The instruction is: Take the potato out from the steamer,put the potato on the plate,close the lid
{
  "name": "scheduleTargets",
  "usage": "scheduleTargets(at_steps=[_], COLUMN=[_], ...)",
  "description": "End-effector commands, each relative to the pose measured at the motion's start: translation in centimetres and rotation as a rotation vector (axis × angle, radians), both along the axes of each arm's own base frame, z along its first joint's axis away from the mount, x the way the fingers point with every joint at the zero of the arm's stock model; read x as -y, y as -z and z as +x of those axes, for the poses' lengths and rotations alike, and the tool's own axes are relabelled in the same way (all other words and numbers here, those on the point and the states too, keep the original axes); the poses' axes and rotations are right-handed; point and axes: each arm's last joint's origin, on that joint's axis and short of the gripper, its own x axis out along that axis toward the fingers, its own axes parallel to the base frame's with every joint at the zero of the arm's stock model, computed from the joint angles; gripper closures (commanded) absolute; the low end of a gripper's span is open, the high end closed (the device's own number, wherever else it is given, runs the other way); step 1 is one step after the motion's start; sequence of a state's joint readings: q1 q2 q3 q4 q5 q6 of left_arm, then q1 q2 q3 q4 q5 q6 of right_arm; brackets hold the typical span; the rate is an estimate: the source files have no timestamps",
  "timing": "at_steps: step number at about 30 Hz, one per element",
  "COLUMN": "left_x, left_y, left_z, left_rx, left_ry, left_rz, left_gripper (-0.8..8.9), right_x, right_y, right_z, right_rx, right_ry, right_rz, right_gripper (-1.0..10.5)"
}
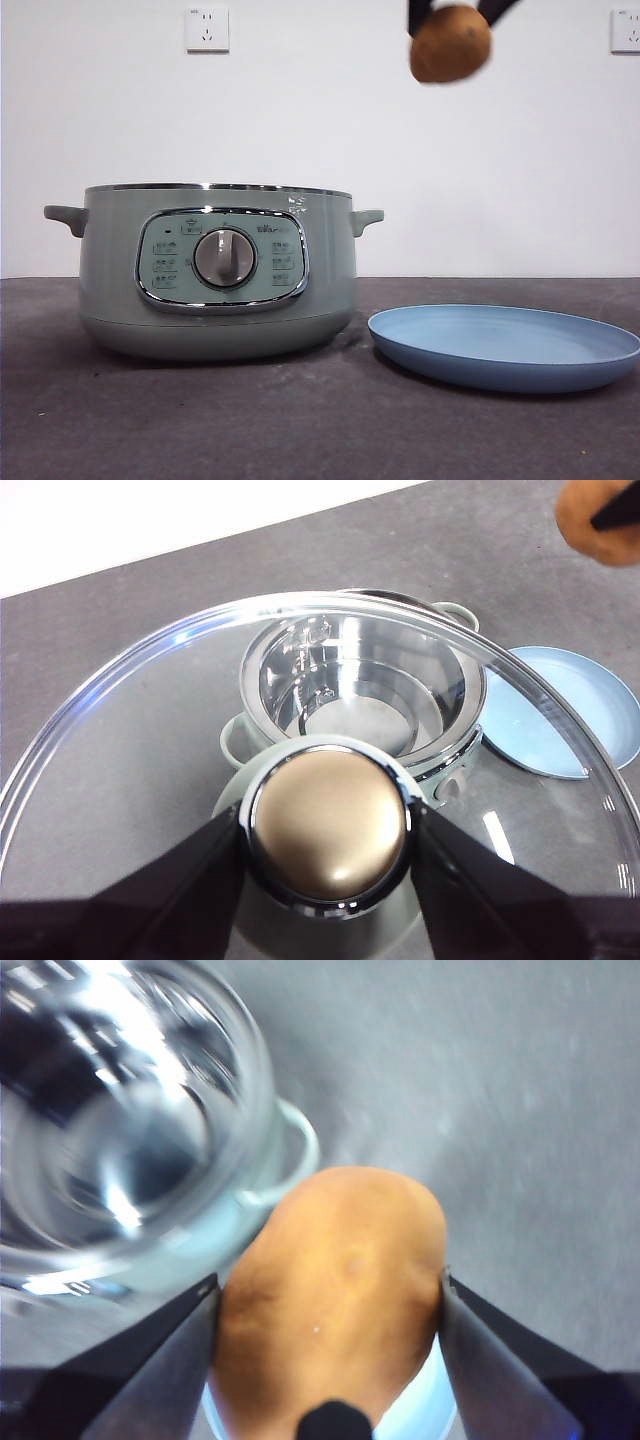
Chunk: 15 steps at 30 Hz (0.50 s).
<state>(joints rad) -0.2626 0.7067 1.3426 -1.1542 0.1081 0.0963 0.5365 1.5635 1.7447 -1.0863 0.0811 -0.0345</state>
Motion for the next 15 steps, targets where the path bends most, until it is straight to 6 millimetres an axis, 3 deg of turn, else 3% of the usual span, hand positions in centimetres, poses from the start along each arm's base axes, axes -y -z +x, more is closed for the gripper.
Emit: scheduleTargets(at_steps=[1,10,15], left_x=[0.0,0.0,0.0], left_y=[-0.6,-0.6,-0.6], left_z=[-0.2,-0.2,-0.2], left_rx=[0.063,0.062,0.062], left_ry=[0.006,0.006,0.006], left_rz=[-0.011,-0.011,-0.011], left_gripper=[8.23,8.23,8.23], right_x=[0.5,2.1,2.5], right_y=[2.6,12.0,16.1], right_z=[0.2,0.6,0.3], right_rx=[-0.036,-0.137,-0.132], right_ry=[0.012,0.044,0.063], right_rz=[-0.020,0.015,0.027], right_gripper=[9.6,9.6,9.6])
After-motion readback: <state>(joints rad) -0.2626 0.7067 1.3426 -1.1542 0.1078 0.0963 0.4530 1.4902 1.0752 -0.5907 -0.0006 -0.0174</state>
